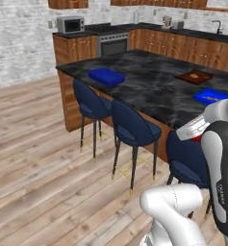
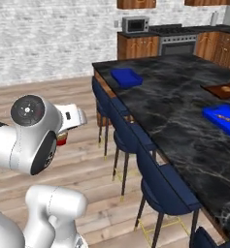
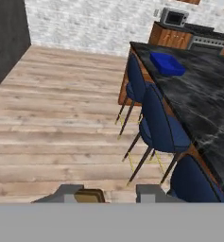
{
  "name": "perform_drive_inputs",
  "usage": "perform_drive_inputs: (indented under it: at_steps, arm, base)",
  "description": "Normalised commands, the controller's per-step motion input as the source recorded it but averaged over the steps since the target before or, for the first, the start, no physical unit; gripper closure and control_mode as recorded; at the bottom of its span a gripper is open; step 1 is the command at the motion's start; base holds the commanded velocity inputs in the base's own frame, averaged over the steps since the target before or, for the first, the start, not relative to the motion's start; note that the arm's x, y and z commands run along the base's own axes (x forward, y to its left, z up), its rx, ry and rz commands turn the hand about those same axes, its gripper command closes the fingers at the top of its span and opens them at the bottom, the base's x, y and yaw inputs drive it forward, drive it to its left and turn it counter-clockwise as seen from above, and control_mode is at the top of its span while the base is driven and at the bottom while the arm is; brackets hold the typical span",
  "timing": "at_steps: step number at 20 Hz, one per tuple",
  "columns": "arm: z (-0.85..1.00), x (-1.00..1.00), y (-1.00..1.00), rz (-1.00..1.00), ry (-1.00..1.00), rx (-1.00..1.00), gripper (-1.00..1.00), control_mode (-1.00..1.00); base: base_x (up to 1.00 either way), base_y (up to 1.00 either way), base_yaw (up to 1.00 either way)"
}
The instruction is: Take the cupcakes from the fridge and place them on the empty tray on the dining counter.
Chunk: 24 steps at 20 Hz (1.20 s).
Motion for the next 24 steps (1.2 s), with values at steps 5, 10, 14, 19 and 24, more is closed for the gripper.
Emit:
perform_drive_inputs:
  at_steps: [5, 10, 14, 19, 24]
  arm:
    - [0.0, 0.0, 0.0, 0.0, 0.0, 0.0, 1.0, 1.0]
    - [0.0, 0.0, 0.0, 0.0, 0.0, 0.0, 1.0, 1.0]
    - [0.0, 0.0, 0.0, 0.0, 0.0, 0.0, 1.0, 1.0]
    - [0.0, 0.0, 0.0, 0.0, 0.0, 0.0, 1.0, 1.0]
    - [0.0, 0.0, 0.0, 0.0, 0.0, 0.0, 1.0, 1.0]
  base:
    - [1.0, 0.66, -0.35]
    - [1.0, 0.83, -0.3]
    - [1.0, 0.86, -0.29]
    - [1.0, 0.83, -0.29]
    - [1.0, 0.79, -0.3]
